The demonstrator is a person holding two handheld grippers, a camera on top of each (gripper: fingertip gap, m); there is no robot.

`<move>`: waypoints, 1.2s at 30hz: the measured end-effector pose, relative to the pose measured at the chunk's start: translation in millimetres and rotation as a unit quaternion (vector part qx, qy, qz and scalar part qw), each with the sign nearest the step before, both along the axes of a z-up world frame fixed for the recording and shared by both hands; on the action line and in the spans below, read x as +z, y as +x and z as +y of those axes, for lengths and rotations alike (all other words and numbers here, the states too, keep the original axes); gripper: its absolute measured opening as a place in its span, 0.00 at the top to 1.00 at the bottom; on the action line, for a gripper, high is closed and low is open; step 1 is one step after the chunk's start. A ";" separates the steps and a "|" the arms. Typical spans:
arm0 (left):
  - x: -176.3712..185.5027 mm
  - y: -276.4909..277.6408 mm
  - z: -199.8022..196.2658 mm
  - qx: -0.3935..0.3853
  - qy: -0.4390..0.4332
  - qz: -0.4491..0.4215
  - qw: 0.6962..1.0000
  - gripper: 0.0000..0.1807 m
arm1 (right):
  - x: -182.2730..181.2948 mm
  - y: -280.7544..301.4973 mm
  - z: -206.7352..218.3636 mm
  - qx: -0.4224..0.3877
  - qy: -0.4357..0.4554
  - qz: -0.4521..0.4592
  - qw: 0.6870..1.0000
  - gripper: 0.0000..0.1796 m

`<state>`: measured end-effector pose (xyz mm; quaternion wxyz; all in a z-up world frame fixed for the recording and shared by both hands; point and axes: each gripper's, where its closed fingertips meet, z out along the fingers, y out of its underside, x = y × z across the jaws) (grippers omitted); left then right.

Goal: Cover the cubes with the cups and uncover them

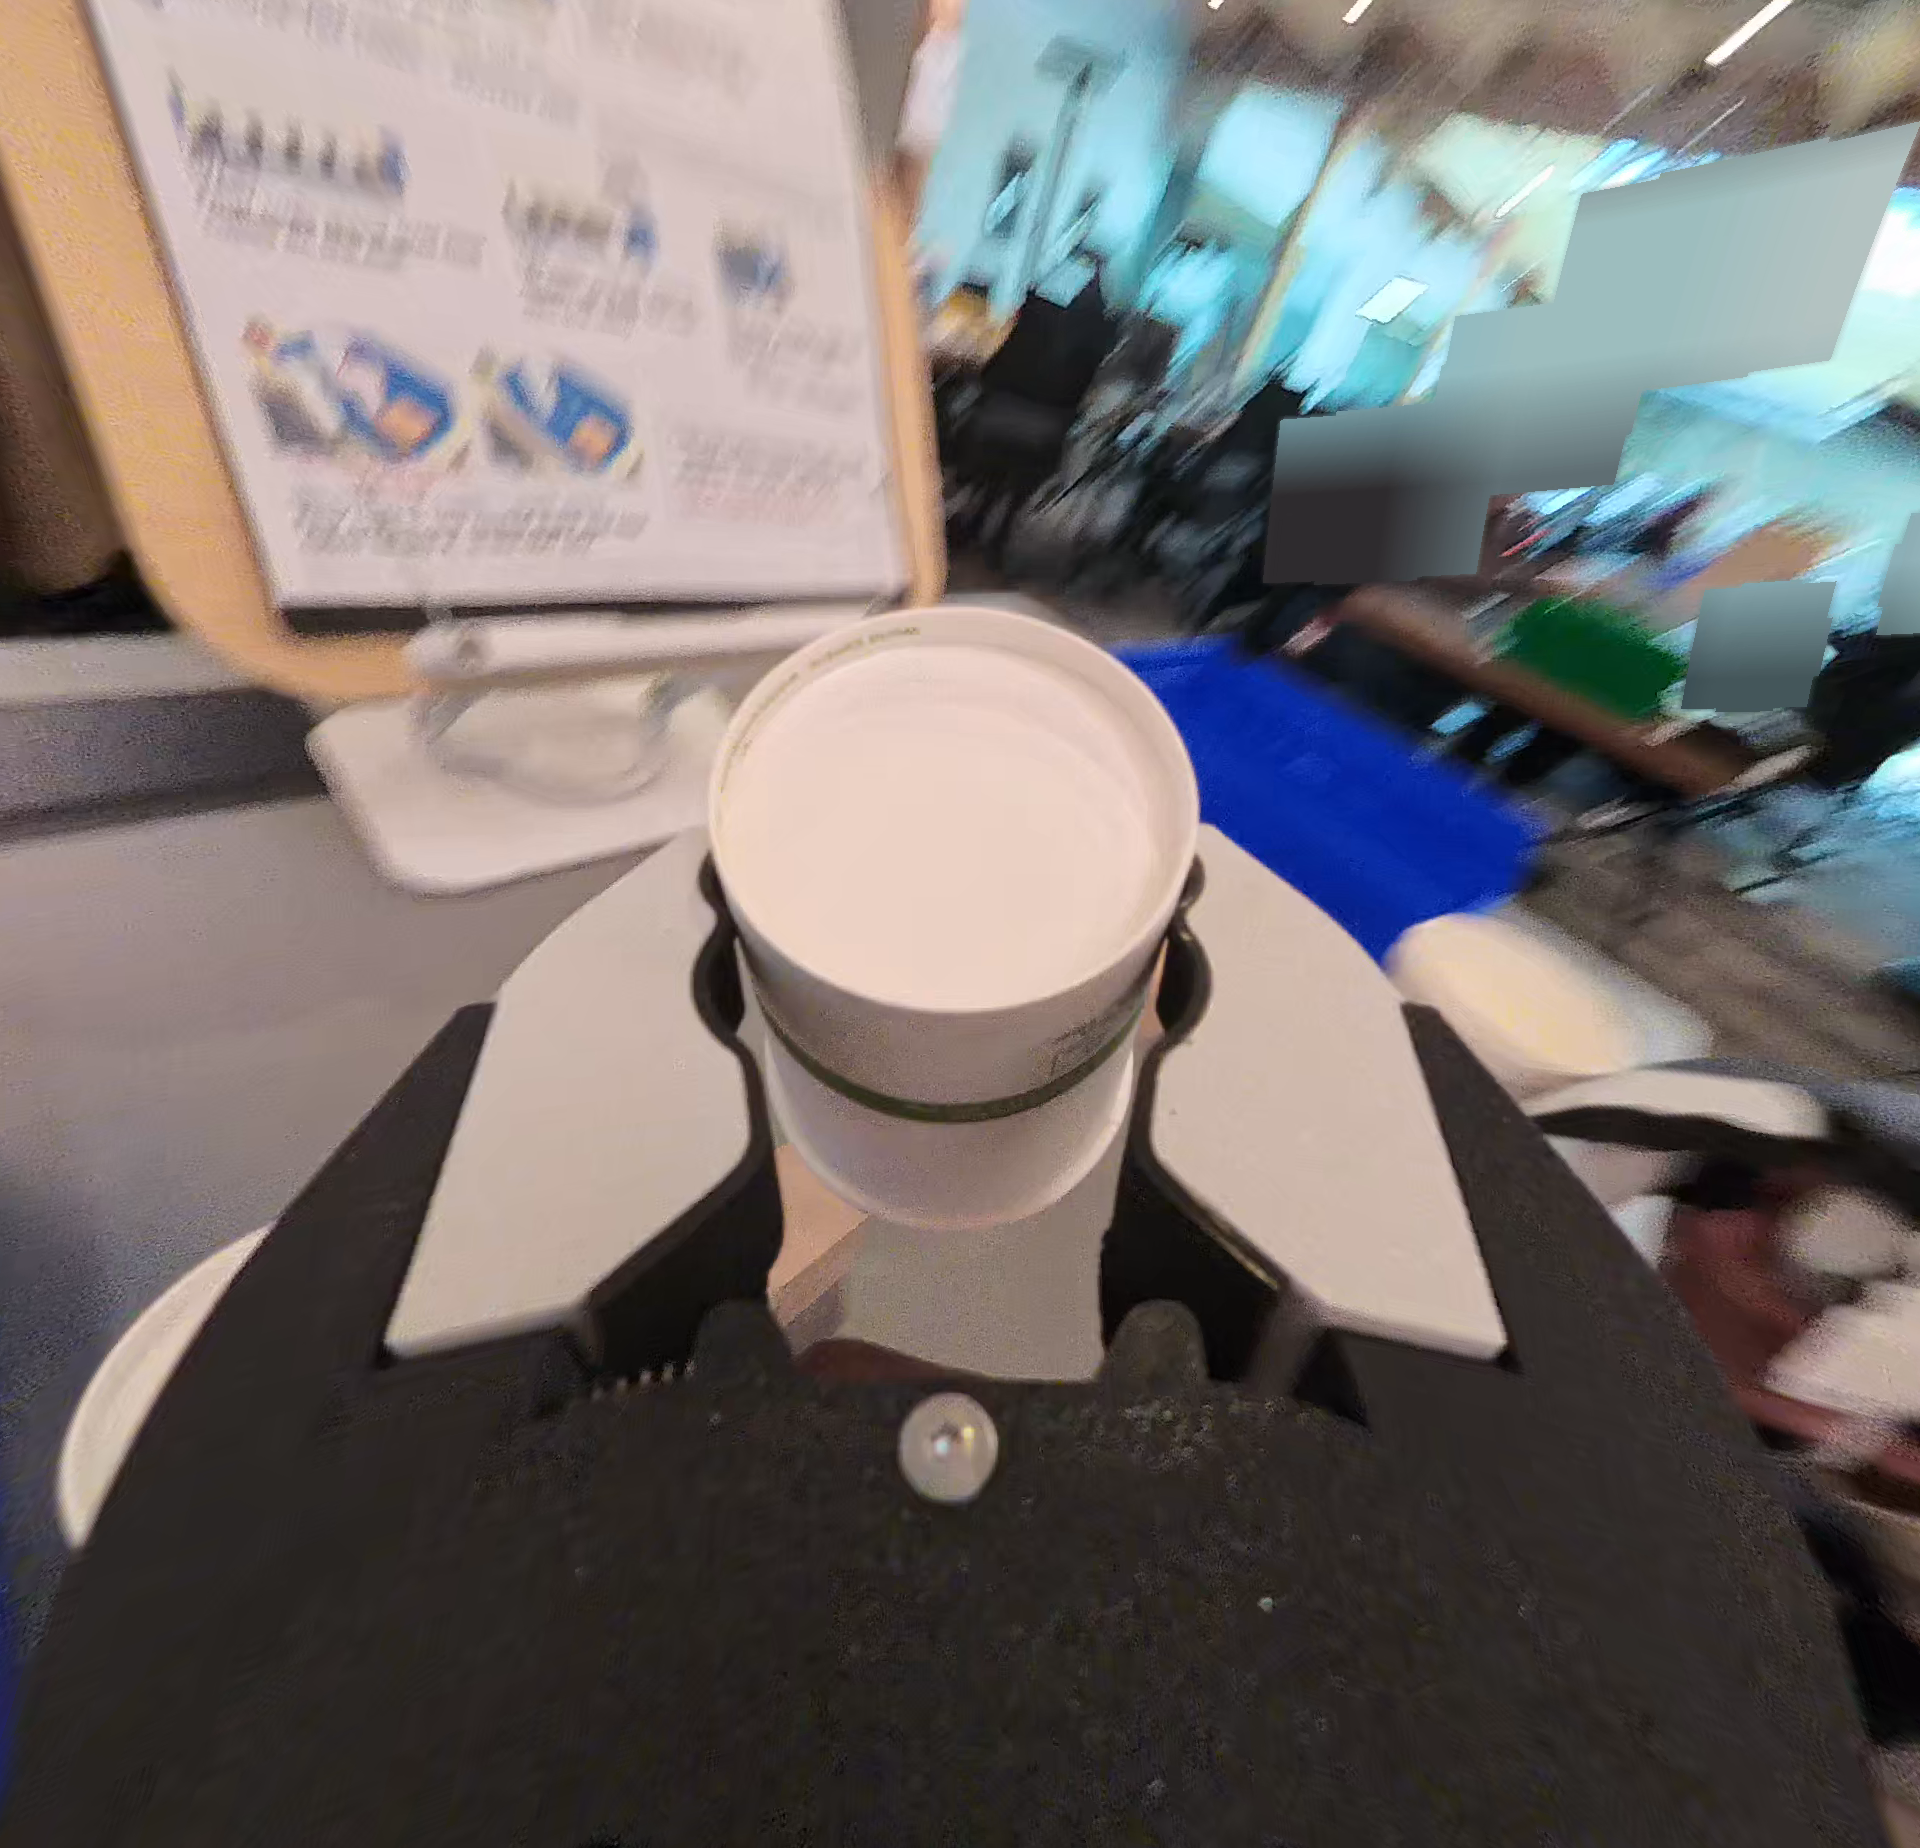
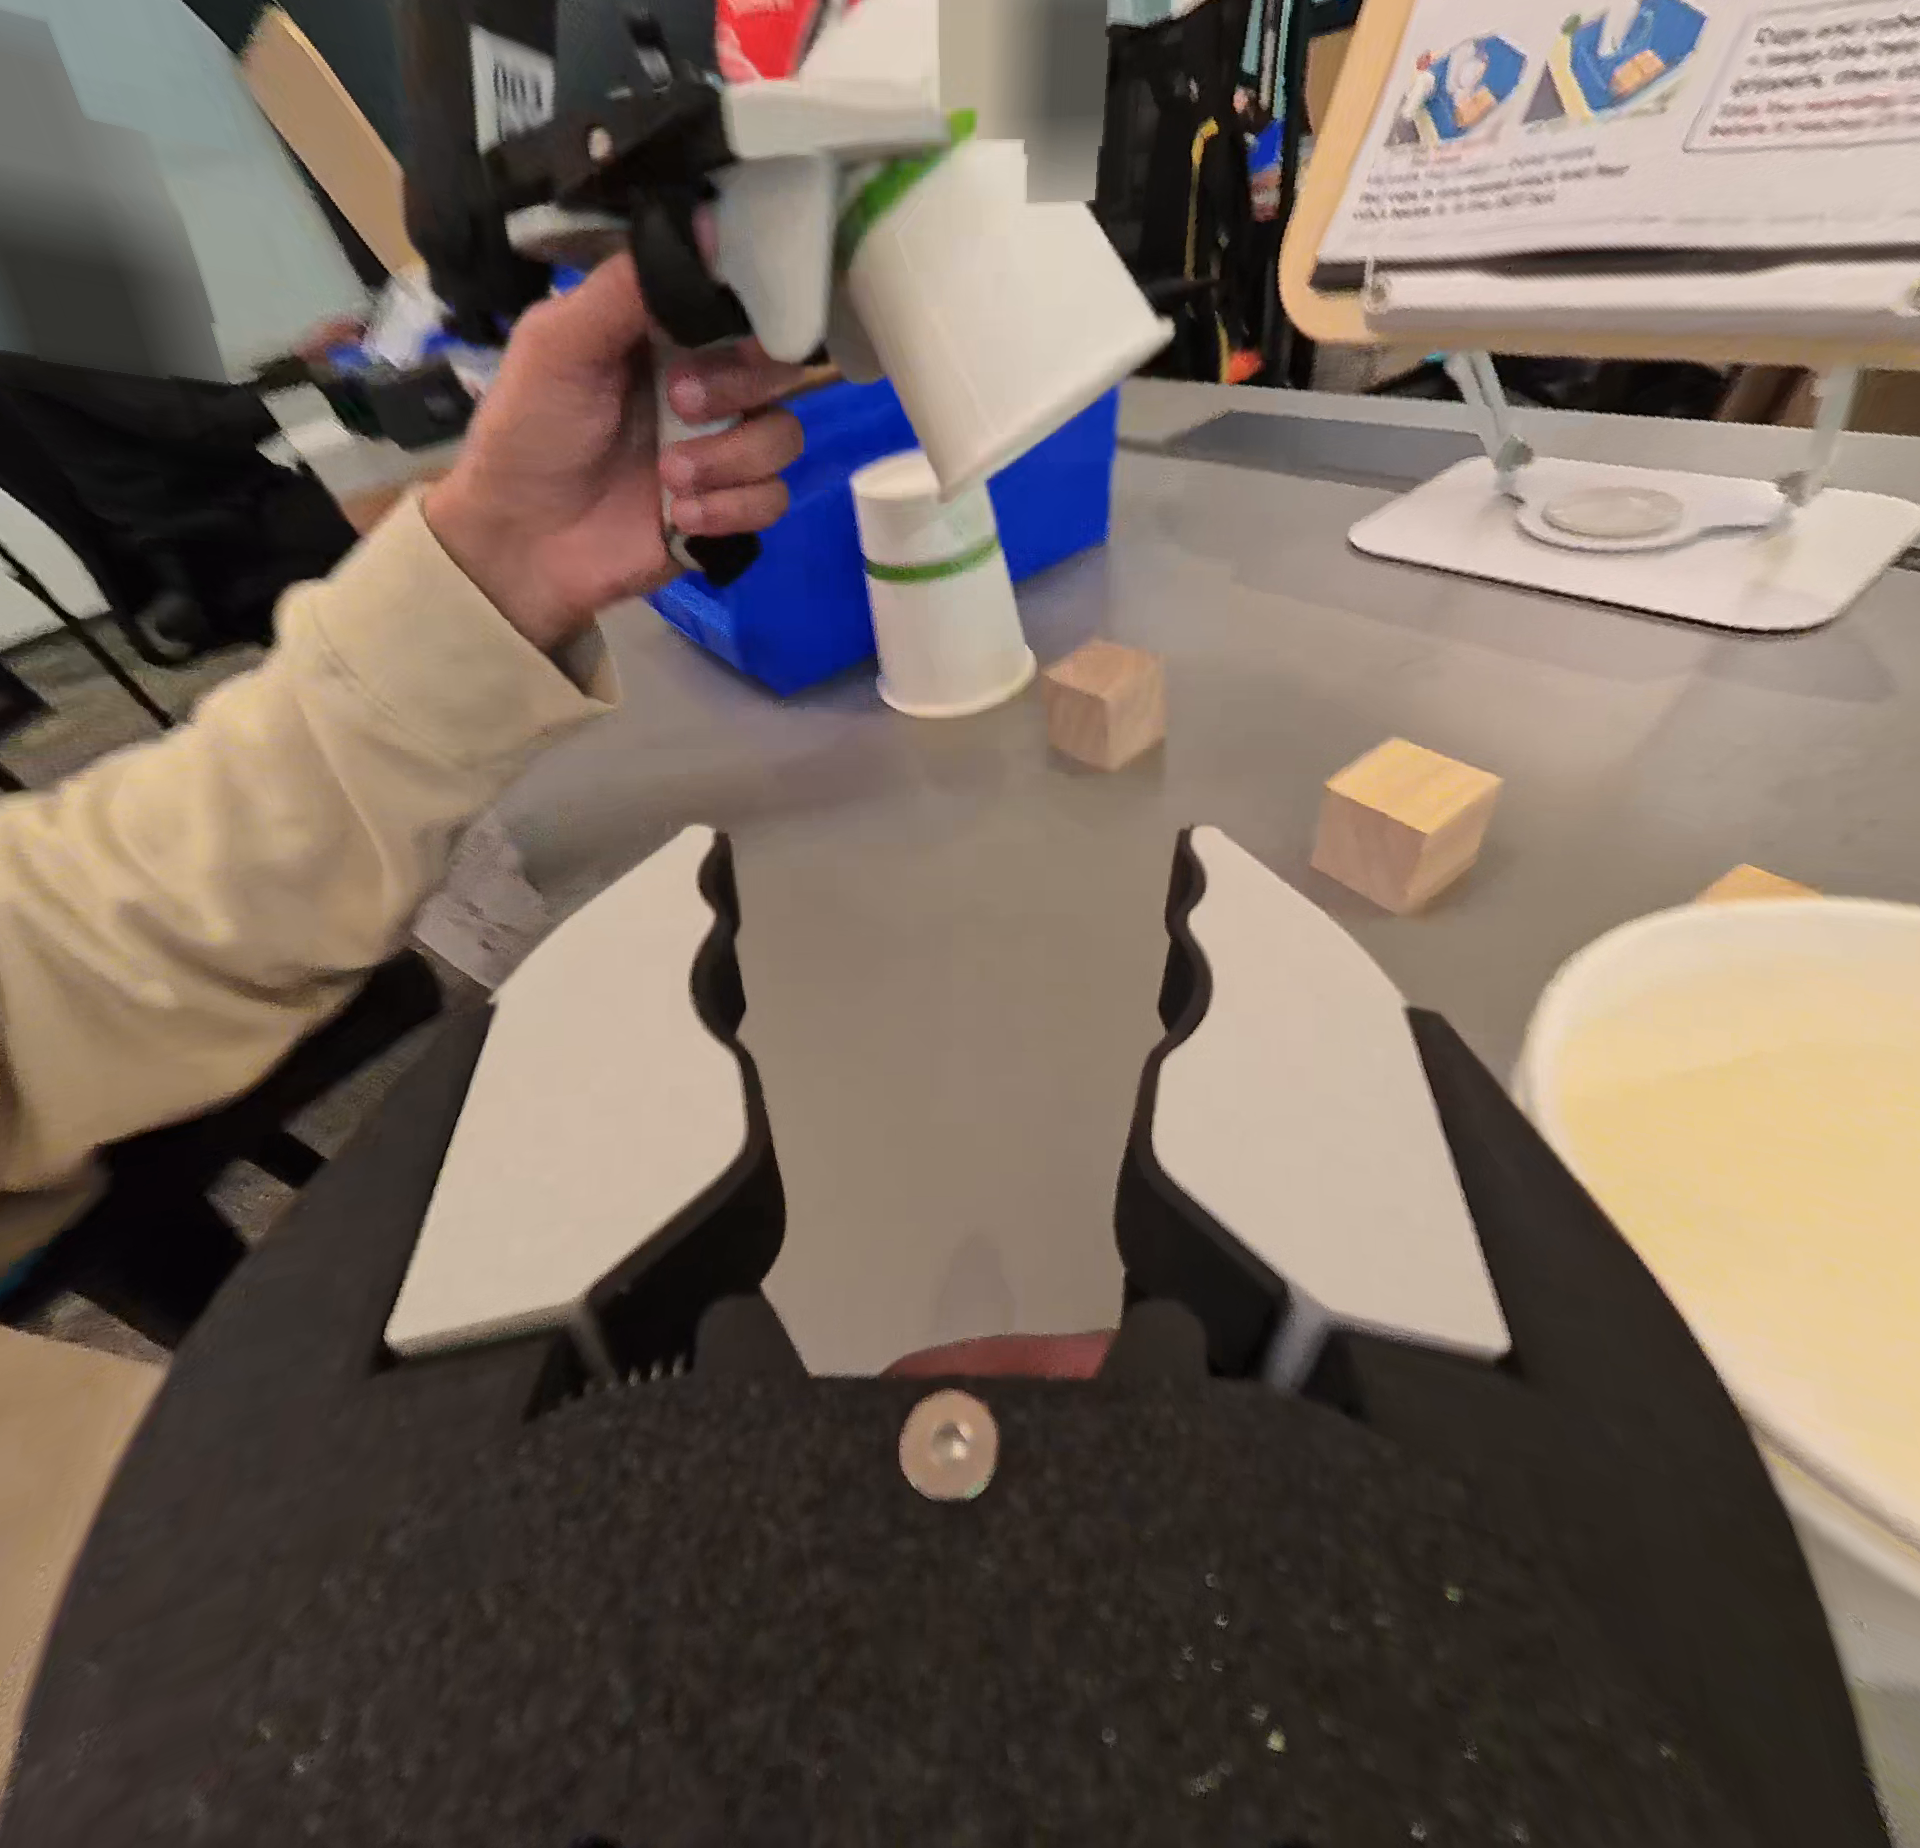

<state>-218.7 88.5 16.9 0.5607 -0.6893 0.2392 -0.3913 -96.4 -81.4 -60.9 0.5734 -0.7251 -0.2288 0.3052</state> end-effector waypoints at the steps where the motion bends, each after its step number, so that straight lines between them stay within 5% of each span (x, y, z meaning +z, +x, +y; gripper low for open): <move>1: 21.2 -7.6 -12.0 -0.037 0.009 -0.055 0.998 0.56 | 9.6 -4.2 -1.5 0.012 0.000 0.026 1.000 0.57; 7: 71.0 -28.7 -81.9 -0.240 0.039 -0.274 0.930 0.57 | 78.9 -40.3 -7.6 0.147 -0.085 0.260 0.950 0.62; 15: 58.7 4.9 -115.5 -0.315 0.046 -0.291 0.902 0.57 | 121.3 -78.8 7.8 0.248 -0.183 0.435 0.846 0.65; 19: 50.9 19.2 -126.8 -0.332 0.050 -0.273 0.902 0.57 | 128.2 -84.7 11.0 0.278 -0.205 0.476 0.809 0.71; 21: 45.1 26.6 -128.1 -0.324 0.053 -0.257 0.909 0.56 | 128.4 -84.2 11.2 0.288 -0.204 0.485 0.800 0.83; 23: 42.8 29.7 -130.6 -0.322 0.050 -0.248 0.912 0.57 | 122.6 -83.1 11.7 0.287 -0.206 0.479 0.804 0.98; 30: 22.1 16.8 -140.6 -0.279 0.042 -0.173 0.944 0.49 | 111.8 -57.8 12.4 0.222 -0.153 0.374 0.888 0.98; 33: -17.7 10.8 -136.6 -0.199 0.020 -0.095 0.975 0.51 | 119.2 -24.7 8.8 0.181 -0.102 0.278 0.938 0.98; 36: -60.3 2.5 -131.4 -0.118 -0.005 -0.011 0.993 0.54 | 117.3 16.1 0.1 0.156 -0.073 0.079 0.982 0.98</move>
